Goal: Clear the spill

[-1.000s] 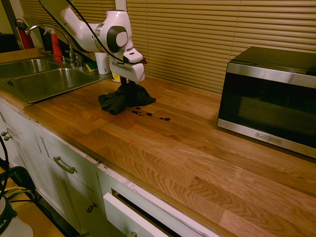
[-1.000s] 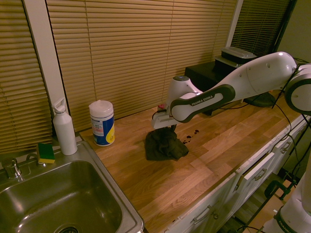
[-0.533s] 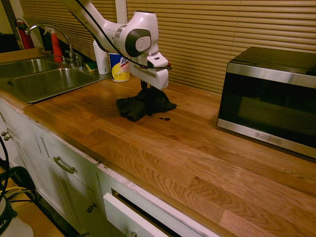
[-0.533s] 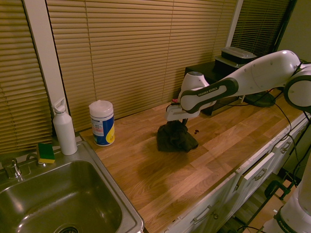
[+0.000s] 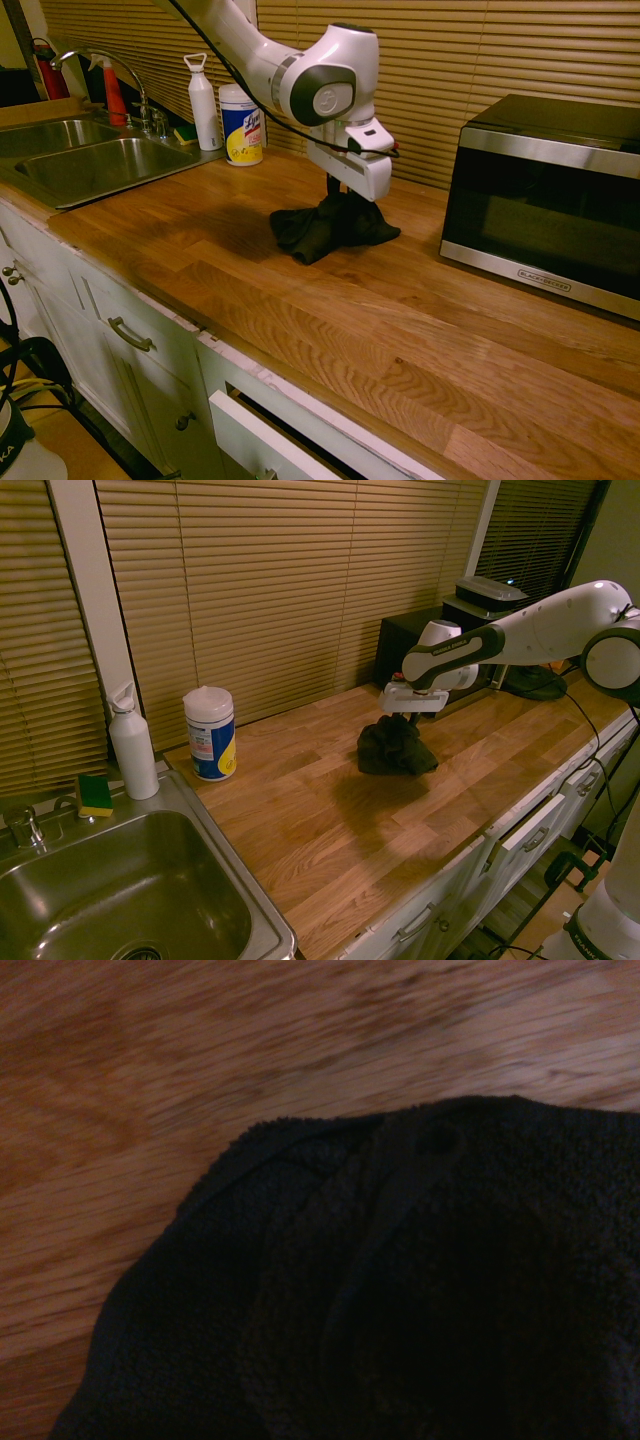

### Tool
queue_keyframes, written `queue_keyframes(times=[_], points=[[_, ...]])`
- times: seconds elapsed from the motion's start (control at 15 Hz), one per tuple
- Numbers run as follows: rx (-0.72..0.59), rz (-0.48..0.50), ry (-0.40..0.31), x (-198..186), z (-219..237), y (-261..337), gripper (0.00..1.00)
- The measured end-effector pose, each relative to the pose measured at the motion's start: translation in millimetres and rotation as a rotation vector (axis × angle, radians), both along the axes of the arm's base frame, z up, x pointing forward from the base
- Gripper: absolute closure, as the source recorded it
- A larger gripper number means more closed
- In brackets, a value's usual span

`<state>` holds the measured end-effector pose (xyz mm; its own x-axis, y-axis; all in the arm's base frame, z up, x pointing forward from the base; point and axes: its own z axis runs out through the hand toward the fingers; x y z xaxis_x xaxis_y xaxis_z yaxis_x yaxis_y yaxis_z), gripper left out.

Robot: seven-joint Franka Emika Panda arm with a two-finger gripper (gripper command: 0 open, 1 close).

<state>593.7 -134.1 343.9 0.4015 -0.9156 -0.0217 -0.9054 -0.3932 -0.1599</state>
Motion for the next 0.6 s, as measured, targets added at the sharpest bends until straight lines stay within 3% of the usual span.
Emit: queue_keyframes(times=[0.33, 0.6], points=[[0.024, 0.001, 0.007, 4, 0, -7, 1.00], [0.011, 0.085, 0.005, 11, 1, 56, 1.00]])
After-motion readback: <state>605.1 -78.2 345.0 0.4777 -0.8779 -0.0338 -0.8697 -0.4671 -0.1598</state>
